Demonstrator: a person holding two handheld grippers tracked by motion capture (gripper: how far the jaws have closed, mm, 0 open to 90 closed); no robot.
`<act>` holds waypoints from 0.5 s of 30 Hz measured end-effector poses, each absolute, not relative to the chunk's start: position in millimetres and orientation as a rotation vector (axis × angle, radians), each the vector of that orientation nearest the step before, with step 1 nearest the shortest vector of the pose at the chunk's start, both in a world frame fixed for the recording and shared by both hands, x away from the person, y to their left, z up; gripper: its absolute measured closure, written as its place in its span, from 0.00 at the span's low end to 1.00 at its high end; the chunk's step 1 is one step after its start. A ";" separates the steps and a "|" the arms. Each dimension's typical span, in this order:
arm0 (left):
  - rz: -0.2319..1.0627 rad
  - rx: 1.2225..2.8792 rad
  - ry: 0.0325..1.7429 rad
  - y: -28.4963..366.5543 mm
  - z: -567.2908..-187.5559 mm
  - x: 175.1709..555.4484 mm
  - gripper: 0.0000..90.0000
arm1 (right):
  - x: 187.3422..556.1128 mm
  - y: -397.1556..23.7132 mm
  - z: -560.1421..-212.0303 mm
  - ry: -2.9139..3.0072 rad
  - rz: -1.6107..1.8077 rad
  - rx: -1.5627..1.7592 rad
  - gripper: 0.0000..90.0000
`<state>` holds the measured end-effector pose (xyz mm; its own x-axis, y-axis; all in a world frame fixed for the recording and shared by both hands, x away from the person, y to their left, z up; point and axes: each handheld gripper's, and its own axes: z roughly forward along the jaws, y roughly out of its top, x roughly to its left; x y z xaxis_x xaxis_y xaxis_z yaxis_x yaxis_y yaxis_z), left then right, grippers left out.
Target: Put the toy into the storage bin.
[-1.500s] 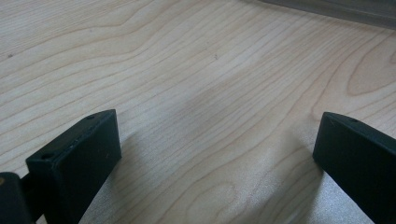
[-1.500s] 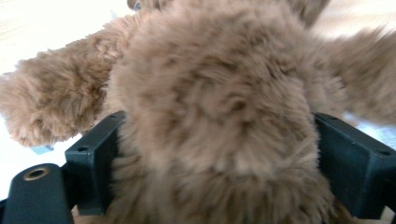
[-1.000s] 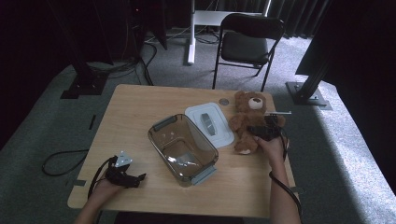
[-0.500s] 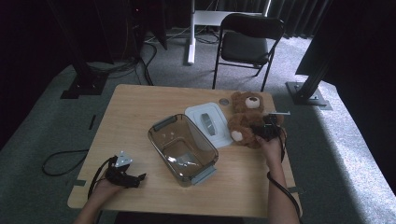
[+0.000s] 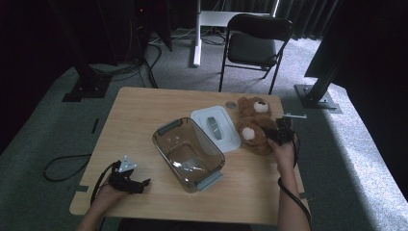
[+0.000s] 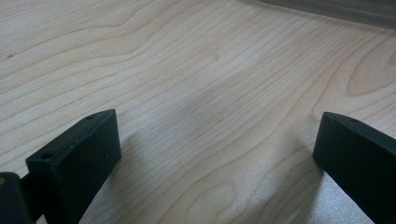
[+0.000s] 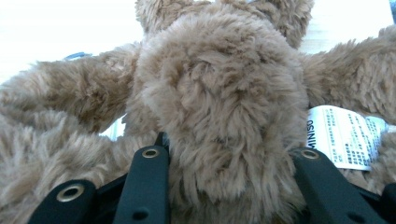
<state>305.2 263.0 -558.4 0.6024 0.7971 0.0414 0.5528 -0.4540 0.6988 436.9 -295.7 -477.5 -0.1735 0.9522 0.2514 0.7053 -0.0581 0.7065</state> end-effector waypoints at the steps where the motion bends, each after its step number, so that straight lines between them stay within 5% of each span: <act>1: 0.485 2.177 1.061 263.0 -558.4 305.2 0.02 | 435.3 -296.5 -476.2 1.896 1.082 1.770 0.70; 15: 0.485 2.178 1.060 263.1 -558.3 305.3 0.02 | 406.0 -292.8 -447.7 1.885 1.149 1.690 0.70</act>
